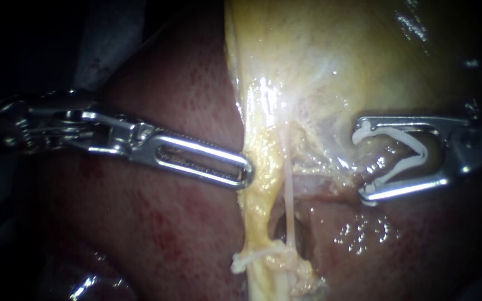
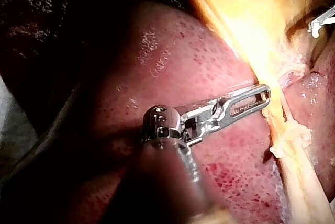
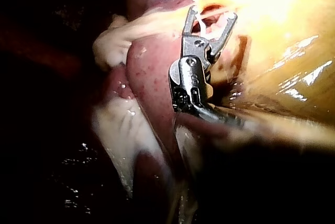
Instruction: Clipping second clip left tube
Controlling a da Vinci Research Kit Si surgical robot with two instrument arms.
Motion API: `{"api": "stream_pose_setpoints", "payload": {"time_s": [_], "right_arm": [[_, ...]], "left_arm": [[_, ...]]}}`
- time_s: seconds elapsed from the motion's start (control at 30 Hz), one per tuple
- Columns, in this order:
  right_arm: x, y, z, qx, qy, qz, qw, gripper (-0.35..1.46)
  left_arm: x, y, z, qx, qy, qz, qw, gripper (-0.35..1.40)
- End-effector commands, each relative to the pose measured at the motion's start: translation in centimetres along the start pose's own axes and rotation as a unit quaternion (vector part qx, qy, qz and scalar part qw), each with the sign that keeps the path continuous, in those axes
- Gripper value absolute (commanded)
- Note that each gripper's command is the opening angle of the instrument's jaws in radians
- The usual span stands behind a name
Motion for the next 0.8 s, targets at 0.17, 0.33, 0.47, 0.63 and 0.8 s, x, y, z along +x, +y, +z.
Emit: {"api": "stream_pose_setpoints", "payload": {"time_s": [0.17,0.33,0.47,0.63,0.8], "right_arm": [[0.01,0.00,0.00,0.000,0.000,0.000,1.0000,0.60],[0.00,-0.01,0.00,0.002,0.000,0.000,1.0000,0.60],[0.00,-0.03,0.02,0.003,0.001,-0.001,1.0000,0.60],[-0.03,-0.07,0.08,0.008,0.002,-0.002,1.0000,0.60],[-0.06,-0.11,0.20,0.015,0.003,-0.004,0.9999,0.60]], "left_arm": [[0.00,0.00,0.00,0.000,0.000,0.000,1.0000,-0.35],[0.00,-0.01,-0.01,0.000,0.000,0.000,1.0000,-0.35],[0.01,-0.05,-0.03,0.001,0.000,0.000,1.0000,-0.35],[0.02,-0.20,-0.09,0.003,0.001,-0.002,1.0000,-0.35],[0.10,-0.34,-0.23,0.004,0.004,-0.002,1.0000,-0.35]]}}
